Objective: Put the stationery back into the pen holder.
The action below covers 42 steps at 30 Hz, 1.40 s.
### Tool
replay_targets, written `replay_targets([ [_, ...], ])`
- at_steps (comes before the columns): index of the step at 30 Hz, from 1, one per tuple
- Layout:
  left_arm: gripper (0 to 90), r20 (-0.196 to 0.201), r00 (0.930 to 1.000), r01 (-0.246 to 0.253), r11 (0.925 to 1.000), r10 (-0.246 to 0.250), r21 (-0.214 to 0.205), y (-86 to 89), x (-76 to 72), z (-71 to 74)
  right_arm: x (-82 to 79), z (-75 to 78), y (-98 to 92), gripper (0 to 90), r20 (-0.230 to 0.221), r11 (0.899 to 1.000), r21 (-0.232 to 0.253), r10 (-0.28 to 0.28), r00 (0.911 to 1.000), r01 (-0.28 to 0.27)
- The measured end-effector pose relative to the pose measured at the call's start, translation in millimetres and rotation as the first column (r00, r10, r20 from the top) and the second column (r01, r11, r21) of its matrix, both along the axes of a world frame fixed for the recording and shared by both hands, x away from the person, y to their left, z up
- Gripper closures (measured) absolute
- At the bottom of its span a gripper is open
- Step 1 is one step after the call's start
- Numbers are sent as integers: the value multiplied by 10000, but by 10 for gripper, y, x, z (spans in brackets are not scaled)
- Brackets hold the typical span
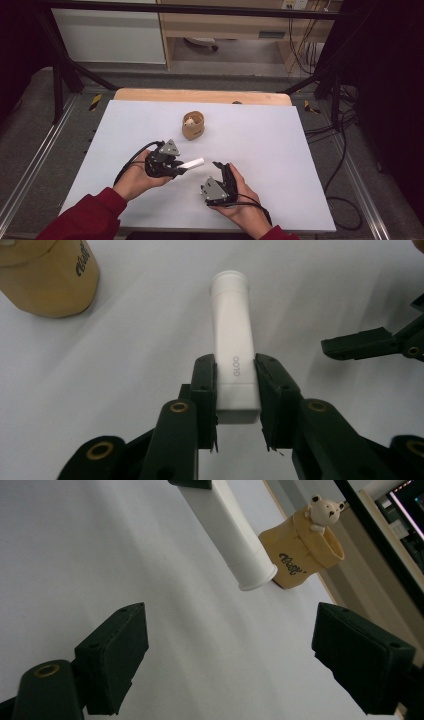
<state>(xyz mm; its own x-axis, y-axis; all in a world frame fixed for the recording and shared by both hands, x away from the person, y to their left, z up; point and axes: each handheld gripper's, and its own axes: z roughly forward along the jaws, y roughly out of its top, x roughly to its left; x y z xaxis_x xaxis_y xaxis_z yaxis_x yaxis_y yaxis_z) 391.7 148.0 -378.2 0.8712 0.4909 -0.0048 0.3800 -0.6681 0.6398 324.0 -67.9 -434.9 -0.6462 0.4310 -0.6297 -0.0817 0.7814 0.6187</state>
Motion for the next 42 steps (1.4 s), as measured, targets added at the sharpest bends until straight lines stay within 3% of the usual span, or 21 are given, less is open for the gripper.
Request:
replay_targets([
  [3,713,-10,10000,20,10000,-20,42,-30,-3,19,-15,1,12,174,163,10000,-90,44,9999,-42],
  [8,713,188,9996,184,9994,-190,306,-92,-25,12,-44,23,12,284,282,9993,-153,342,9990,-338],
  [16,713,-61,9998,185,9994,-183,301,-121,-15,8,-69,10,43,366,823,9969,-667,464,9955,-410],
  [17,713,-76,9998,165,9994,-163,289,-122,-14,10,-78,0,47,388,989,9937,-1033,535,9937,-432],
  [19,713,-122,9999,126,9996,-123,237,-125,-9,10,-78,-8,52,402,1217,9902,-1318,618,9906,-456],
  [26,713,-203,9996,177,9996,-173,202,-151,-21,17,-49,-12,93,442,1616,9863,-1607,622,9849,-359],
  [35,713,-192,9995,235,9997,-234,32,-193,-36,47,-59,-50,177,491,2135,9735,-2256,872,9730,-377],
  [36,713,-206,9995,254,9997,-253,24,-200,-37,48,-43,-41,178,495,2338,9668,-2511,1072,9663,-465],
  [38,713,-221,9994,277,9996,-277,-3,-210,-39,47,-48,-51,190,501,2290,9689,-2445,966,9686,-388],
  [42,713,-236,9994,250,9997,-252,-78,-225,-42,40,-43,-59,198,511,2480,9667,-2542,959,9640,-308],
])
